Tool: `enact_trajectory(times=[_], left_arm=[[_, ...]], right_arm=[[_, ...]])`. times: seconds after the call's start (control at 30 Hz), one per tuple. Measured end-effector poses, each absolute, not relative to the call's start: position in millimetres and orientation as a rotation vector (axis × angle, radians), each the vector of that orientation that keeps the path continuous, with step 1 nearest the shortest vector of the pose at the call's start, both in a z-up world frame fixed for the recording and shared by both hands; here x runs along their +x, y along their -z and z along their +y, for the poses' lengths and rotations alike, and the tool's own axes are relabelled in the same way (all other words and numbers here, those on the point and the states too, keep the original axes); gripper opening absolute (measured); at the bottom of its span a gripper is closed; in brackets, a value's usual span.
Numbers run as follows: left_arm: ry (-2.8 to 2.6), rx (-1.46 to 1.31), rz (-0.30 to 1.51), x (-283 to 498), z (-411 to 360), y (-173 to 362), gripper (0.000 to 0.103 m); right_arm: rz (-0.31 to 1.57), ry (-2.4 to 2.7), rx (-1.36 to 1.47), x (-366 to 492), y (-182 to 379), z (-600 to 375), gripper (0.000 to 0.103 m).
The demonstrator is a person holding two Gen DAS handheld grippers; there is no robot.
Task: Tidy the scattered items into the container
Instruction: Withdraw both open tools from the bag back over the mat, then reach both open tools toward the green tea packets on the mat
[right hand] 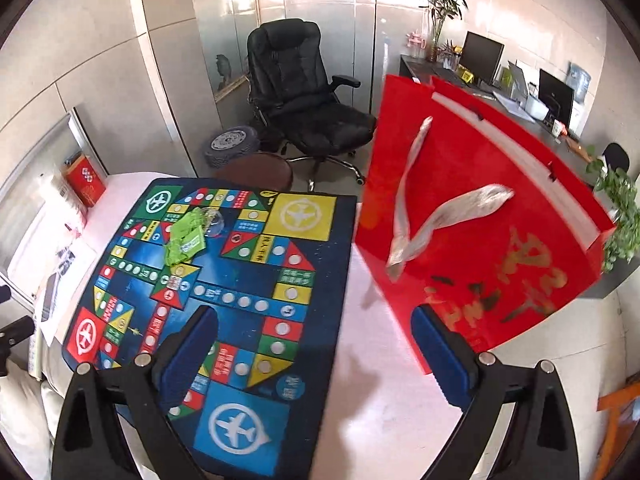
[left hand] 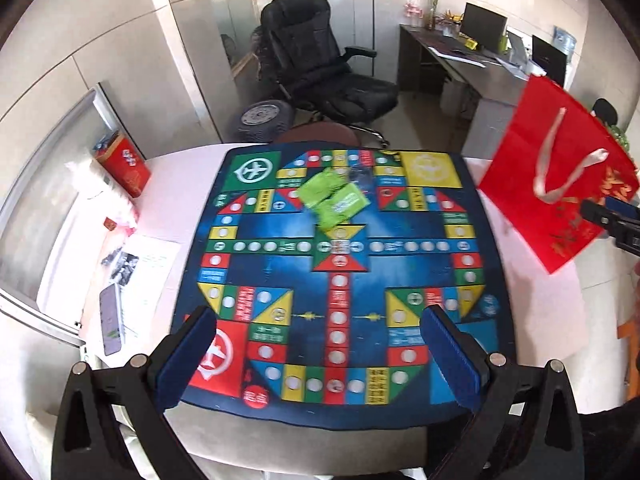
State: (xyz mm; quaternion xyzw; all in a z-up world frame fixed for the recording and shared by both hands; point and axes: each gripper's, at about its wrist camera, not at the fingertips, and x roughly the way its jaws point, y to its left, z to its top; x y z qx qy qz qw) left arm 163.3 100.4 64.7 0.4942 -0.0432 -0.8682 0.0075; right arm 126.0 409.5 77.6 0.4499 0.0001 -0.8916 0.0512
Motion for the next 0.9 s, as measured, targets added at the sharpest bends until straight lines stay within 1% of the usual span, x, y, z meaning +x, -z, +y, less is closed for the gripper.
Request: enact_trajectory(times=[0.1,0.17,0.23,0.33,0.43,0.57,0.67,0.77,0.83,0.9], left_arm=[[2.746,1.539,-0.112,155.3,88.4,-51.8,0.103],[2.777,1.529,-0.092,151.3,82.7,-40.1,0.103],[2.805,1.521,-0.098,146.8,78.3,-25.7,0.103],[2.870,1.500,-0.155,136.5,71.2,8.2,0.103],[2.933,1.454,-0.163,131.1,62.0,33.0,0.103],[3.032,1.454,-0.043,122.0,40.1,62.7,0.103],[3.025,1.451,-0.032,116.2,25.7,67.8,0.103],[3.032,1.424,-0.002,114.7,9.7,63.5,0.103],[3.048,1.402,-0.036,113.6,5.8,64.9,0.103],[3.033,1.413,-0.051,113.3,2.6,65.4,0.103]], right_arm=[[-0.067,2.696,1.381,140.2,-72.7,394.5,0.099],[-0.063,2.697,1.370,153.0,-67.0,380.7,0.099],[-0.049,2.701,1.353,163.0,-53.8,365.0,0.099],[-0.085,2.700,1.350,166.0,-25.4,345.1,0.099],[-0.126,2.725,1.320,166.1,-3.7,324.5,0.099],[-0.087,2.819,1.274,168.6,12.5,291.3,0.099],[-0.065,2.877,1.310,169.9,18.9,268.0,0.099],[-0.113,2.876,1.344,169.2,17.2,253.2,0.099],[-0.094,2.903,1.331,168.8,16.8,242.4,0.099],[-0.143,2.895,1.337,168.2,16.7,234.7,0.099]])
